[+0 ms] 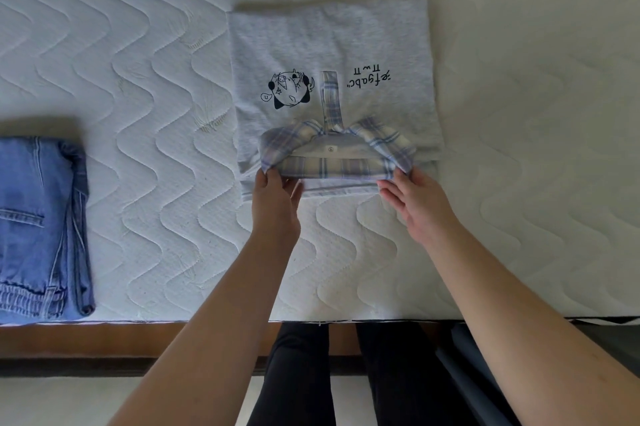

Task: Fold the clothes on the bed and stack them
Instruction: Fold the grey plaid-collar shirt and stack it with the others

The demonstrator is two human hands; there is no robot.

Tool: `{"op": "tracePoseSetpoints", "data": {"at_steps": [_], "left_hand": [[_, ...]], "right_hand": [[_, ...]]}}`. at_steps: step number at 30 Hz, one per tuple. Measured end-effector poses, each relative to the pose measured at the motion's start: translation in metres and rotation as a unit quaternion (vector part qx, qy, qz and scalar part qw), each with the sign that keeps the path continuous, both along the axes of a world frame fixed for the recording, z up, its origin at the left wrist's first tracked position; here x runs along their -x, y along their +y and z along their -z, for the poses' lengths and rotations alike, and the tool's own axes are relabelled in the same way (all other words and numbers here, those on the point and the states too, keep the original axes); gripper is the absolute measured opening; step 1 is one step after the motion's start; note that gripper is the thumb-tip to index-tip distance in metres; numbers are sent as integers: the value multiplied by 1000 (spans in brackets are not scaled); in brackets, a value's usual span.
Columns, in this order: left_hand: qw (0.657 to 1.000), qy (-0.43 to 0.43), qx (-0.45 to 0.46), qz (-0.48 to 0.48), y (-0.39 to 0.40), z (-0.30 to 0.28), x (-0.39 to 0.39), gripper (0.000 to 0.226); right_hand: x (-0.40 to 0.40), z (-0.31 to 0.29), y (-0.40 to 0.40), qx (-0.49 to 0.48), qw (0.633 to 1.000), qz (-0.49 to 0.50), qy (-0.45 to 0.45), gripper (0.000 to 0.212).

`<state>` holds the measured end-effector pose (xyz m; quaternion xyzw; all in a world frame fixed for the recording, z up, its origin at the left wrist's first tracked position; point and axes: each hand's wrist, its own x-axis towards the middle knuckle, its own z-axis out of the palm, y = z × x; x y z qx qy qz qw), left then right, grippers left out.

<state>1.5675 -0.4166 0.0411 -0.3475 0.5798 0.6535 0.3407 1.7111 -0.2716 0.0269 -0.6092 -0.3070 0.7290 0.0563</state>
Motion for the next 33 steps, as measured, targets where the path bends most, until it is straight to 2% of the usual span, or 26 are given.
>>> {"op": "tracePoseSetpoints", "data": {"at_steps": [4,7,9,12,15,17,21,22,24,27,29,33], "left_hand": [[992,-30,101,63,-9,19,-13,18],[979,-18,175,107,-16,29,-19,24],[975,-3,192,113,-18,32,-19,20],[976,10,178,124,-20,34,-15,5],[970,9,182,162,-26,36,-12,10],[959,18,205,195,-34,36,-11,18],[914,105,276,277,-44,25,-6,15],[898,147,294,294,-45,21,-4,18],[834,276,327,349,-43,15,2,25],[731,435,314,423,-32,13,13,32],[650,479,326,492,-18,17,22,36],[458,531,359,617,10,30,27,27]], "right_hand": [[-8,15,-9,-44,994,-46,-88,19],[-12,21,-11,-87,981,-109,-135,22],[-10,22,-11,-96,977,-131,-141,28],[-4,22,-7,-71,982,-109,-139,38],[-4,28,-4,-69,983,-74,-151,34],[-8,33,-4,-119,970,-116,-176,31],[-18,37,-1,-190,929,-240,-208,41],[-20,37,0,-219,914,-253,-231,38],[-21,32,2,-309,876,-245,-278,36],[-8,25,5,-448,822,-271,-223,31],[7,22,5,-522,758,-344,-185,32],[40,23,-2,-595,624,-467,-197,37]]}}
